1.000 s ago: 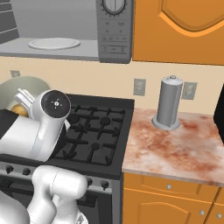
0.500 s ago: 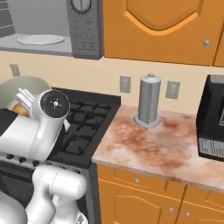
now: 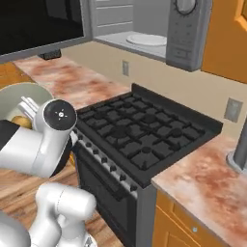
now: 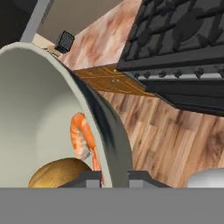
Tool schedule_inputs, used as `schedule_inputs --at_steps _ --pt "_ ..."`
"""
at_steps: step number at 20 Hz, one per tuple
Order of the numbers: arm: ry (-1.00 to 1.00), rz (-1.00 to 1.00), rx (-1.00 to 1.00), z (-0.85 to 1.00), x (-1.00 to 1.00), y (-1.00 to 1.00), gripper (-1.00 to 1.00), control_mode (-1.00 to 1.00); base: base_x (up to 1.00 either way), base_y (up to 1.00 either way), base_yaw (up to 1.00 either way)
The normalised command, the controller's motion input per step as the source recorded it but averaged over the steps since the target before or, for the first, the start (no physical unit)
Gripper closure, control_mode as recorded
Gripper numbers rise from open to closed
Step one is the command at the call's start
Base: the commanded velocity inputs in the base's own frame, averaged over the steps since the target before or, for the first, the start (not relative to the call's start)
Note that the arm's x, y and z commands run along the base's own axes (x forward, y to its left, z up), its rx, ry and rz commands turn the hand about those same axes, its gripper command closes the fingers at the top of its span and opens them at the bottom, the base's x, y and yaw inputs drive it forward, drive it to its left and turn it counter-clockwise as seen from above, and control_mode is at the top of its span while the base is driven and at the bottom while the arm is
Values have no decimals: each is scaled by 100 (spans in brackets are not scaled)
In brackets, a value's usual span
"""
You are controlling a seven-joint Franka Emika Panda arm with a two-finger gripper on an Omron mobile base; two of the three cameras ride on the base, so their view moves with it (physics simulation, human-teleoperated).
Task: The microwave is finished heating the shrimp and potato. Take the bowl containing the food and place it on the dining counter.
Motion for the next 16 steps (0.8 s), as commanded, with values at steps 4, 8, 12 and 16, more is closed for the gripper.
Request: schedule_inputs --at_steps 4,8,12,16 --pt "0 0 0 0 0 0 100 100 -9 0 100" --pt "0 0 0 0 0 0 100 100 0 0 98" --pt "0 0 0 0 0 0 100 100 12 4 88" --pt "0 0 0 0 0 0 100 100 24 6 83"
